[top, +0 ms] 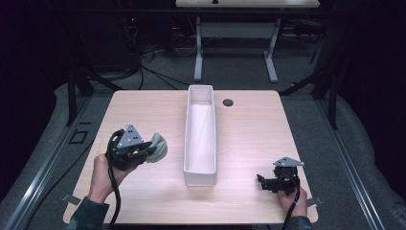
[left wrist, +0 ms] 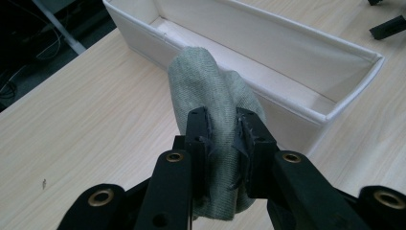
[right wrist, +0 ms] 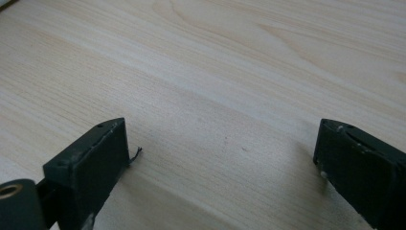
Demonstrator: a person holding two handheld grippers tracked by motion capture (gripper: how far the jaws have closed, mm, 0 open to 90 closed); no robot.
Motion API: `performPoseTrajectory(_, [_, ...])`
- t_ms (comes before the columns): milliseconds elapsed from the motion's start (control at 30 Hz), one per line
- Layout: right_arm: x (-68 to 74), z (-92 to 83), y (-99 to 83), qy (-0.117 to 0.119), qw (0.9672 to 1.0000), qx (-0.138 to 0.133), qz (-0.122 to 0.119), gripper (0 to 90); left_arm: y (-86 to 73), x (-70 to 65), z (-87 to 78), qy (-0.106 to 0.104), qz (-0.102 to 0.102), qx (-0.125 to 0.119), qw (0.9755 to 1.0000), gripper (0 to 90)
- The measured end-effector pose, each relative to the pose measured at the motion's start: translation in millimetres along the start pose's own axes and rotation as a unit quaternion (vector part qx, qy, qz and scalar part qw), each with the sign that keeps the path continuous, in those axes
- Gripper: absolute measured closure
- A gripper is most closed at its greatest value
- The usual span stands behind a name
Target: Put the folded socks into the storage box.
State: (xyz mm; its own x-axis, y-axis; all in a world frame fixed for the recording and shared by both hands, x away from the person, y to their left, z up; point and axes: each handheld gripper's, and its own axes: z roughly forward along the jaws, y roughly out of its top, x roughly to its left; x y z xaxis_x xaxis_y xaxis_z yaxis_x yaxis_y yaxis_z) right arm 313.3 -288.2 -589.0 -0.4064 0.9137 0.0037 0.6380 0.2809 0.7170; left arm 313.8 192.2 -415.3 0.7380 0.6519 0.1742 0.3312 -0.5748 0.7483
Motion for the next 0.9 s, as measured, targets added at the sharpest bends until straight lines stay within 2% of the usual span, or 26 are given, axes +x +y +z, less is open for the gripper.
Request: performPoseTrajectory(900, [0.0,0.0,0.0,0.000,1.0000,0.000,0.000,4.5,21.3,-9.5,4.9,-0.013,0.021,-0.010,0.9996,76.6])
